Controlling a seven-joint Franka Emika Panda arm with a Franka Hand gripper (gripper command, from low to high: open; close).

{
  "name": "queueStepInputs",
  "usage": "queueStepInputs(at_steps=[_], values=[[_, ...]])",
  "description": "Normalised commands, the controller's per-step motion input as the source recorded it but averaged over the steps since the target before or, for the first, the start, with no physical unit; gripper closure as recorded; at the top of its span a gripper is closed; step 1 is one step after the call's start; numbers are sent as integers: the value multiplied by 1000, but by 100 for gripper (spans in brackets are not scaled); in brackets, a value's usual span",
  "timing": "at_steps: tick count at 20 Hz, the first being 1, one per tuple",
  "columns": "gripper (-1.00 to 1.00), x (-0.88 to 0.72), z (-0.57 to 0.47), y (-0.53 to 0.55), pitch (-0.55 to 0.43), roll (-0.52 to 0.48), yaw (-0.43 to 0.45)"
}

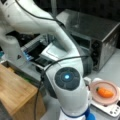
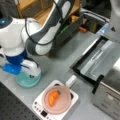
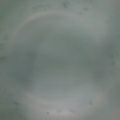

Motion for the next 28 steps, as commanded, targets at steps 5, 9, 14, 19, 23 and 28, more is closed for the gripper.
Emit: queueStepInputs(at_steps=[5, 9, 14, 19, 23, 28], values=[[-100, 404, 209, -471, 195, 348, 74], [-100, 365, 208, -376, 247, 369, 55], [-100, 370, 67, -210, 224, 381, 57], [-100, 390, -33, -149, 208, 426, 87], [-100, 350, 4, -179, 230, 442, 91], [-100, 360, 37, -268, 218, 424, 131]])
